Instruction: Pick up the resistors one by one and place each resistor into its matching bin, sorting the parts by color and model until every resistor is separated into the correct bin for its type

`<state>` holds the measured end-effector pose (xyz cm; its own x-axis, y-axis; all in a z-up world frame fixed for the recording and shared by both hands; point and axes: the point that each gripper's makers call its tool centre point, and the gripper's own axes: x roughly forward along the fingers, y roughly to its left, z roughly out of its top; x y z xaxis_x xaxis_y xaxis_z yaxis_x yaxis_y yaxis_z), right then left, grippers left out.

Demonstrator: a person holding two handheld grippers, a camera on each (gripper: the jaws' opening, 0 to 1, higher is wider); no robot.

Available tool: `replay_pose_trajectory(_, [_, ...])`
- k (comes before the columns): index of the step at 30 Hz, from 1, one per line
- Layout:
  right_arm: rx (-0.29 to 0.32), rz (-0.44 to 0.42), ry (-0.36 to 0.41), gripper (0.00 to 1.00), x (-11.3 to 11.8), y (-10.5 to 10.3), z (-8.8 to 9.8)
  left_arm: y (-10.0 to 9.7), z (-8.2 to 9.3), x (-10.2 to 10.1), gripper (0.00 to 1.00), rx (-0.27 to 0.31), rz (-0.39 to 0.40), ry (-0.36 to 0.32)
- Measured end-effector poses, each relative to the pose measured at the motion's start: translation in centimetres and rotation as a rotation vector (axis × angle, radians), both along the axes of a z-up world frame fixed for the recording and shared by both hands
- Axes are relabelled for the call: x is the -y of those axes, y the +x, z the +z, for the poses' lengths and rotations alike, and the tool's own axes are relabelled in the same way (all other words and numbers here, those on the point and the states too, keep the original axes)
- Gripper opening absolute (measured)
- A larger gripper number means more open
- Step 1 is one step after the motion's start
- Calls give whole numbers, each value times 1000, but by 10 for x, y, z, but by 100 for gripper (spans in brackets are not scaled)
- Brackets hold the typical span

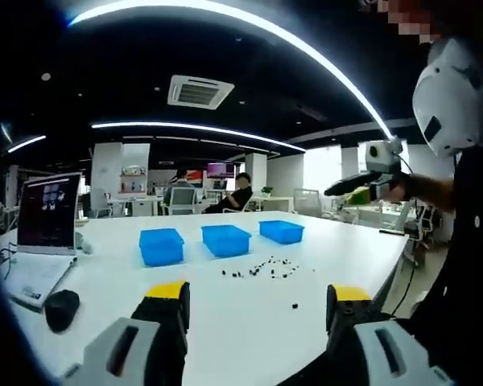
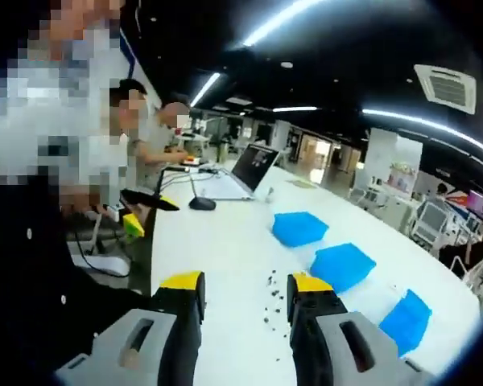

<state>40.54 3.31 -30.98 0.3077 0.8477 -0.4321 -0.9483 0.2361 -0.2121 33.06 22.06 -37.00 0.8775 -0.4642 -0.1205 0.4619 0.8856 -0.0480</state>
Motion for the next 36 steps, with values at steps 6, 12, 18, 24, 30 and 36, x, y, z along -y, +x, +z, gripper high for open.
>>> replay_pose_trajectory(6, [-75, 154, -215, 43, -26, -13, -35, -1, -5, -5, 70, -8, 7, 10])
replay_pose_trajectory(12, [-170, 242, -446, 43, -34, -18, -75, -6, -10, 3, 71, -28, -38, 37])
replay_pose_trajectory(18, [-249, 277, -593, 40, -44, -23, -108, -12, -18, 6, 69, -52, -83, 42])
replay_pose_trajectory(24, [-272, 281, -682, 33, -59, -21, -135, -15, -21, 4, 69, -62, -86, 39])
replay_pose_trajectory(30, [-307, 264, -729, 25, -71, -20, -155, -17, -27, 4, 69, -71, -80, 21])
replay_pose_trajectory(36, [-316, 273, -761, 20, -73, -20, -168, -17, -35, 2, 69, -84, -74, 8])
